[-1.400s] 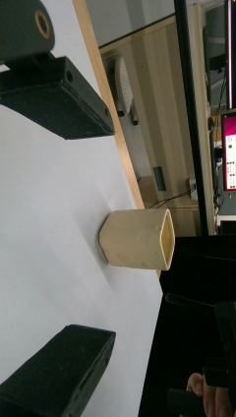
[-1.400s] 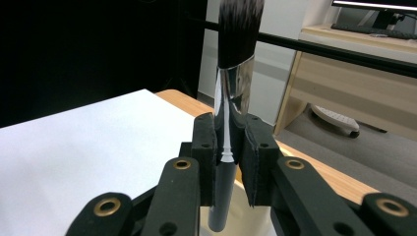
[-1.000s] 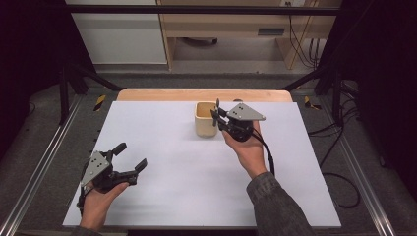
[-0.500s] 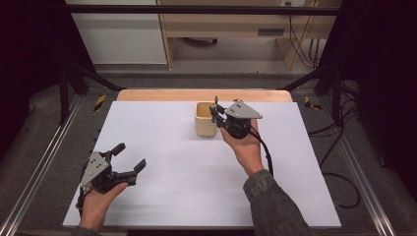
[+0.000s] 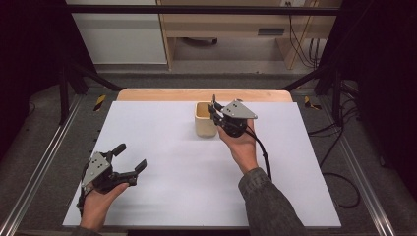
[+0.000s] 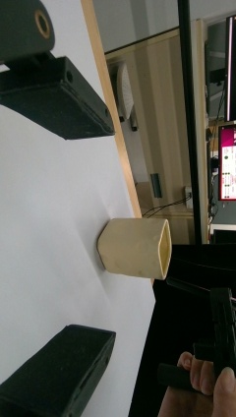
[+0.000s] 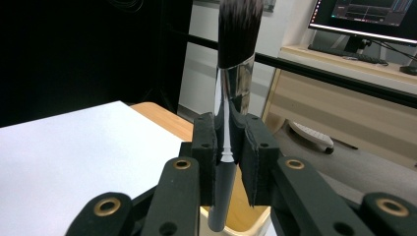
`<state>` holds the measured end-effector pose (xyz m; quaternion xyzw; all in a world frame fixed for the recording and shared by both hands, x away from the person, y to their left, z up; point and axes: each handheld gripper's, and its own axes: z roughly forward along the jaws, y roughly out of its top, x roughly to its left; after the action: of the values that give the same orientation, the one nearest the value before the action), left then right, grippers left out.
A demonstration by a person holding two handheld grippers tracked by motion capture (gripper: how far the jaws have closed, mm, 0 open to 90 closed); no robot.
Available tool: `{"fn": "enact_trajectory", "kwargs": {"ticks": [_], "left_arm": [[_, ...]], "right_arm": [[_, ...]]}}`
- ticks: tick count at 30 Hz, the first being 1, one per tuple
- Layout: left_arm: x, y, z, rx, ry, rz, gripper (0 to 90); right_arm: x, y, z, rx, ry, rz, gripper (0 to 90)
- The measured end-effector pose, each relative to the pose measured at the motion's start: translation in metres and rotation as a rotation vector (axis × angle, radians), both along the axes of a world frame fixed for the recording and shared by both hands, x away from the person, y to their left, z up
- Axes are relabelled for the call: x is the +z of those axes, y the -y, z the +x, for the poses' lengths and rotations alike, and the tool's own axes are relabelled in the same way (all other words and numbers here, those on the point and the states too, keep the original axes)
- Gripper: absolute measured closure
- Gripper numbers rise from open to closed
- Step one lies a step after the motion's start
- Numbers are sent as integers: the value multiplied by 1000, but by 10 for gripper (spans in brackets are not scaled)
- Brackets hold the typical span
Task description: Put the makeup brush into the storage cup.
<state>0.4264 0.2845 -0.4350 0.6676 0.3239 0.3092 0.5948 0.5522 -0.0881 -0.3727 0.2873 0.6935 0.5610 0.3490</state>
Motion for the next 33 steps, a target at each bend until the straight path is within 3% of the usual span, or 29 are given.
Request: {"fn": "enact_trajectory", "kwargs": {"ticks": [22, 33], "left_arm": [[0, 2, 0, 2, 0, 8, 64], [0, 2, 0, 1, 1, 10, 65]], "right_arm": [[0, -1, 1, -25, 57, -18, 783], [-2, -5, 5, -22, 62, -12, 783]]}}
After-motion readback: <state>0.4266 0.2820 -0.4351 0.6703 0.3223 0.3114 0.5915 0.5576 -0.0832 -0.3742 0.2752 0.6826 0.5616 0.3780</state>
